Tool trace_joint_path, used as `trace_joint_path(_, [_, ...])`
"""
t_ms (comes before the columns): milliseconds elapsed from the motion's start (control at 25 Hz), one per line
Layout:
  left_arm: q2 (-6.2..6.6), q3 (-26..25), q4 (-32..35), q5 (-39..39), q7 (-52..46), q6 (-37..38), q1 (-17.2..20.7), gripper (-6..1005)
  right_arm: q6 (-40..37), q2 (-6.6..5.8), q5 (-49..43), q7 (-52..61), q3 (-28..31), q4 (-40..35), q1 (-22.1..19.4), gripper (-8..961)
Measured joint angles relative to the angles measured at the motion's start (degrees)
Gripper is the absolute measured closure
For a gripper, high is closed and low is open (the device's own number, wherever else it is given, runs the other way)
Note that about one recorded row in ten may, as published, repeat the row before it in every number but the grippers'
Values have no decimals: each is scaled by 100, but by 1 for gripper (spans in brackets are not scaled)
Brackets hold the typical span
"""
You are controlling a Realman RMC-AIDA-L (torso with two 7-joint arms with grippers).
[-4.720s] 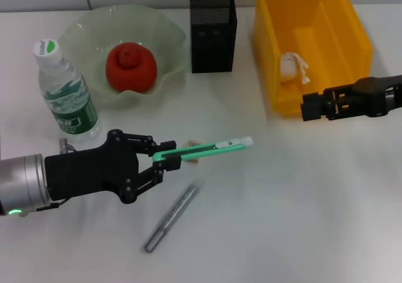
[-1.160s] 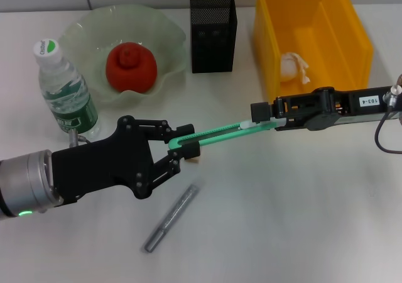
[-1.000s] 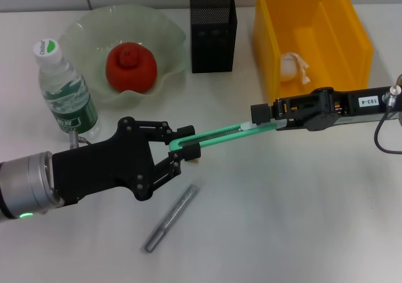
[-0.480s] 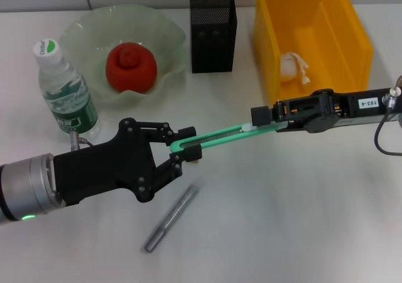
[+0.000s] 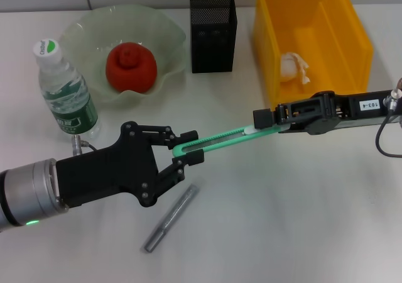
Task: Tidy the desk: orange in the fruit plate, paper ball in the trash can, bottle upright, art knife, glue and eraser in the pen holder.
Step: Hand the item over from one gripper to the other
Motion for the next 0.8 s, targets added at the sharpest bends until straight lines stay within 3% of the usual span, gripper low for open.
trace_joint_path(200, [0,-9,-6,0,15,-2,2,785,-38,-1,-3,-5,0,-7,-5,669])
trace_joint_path(800, [1,0,-4,2,14,1,2,784,-101,-10,-2,-77,-8,-2,-31,718])
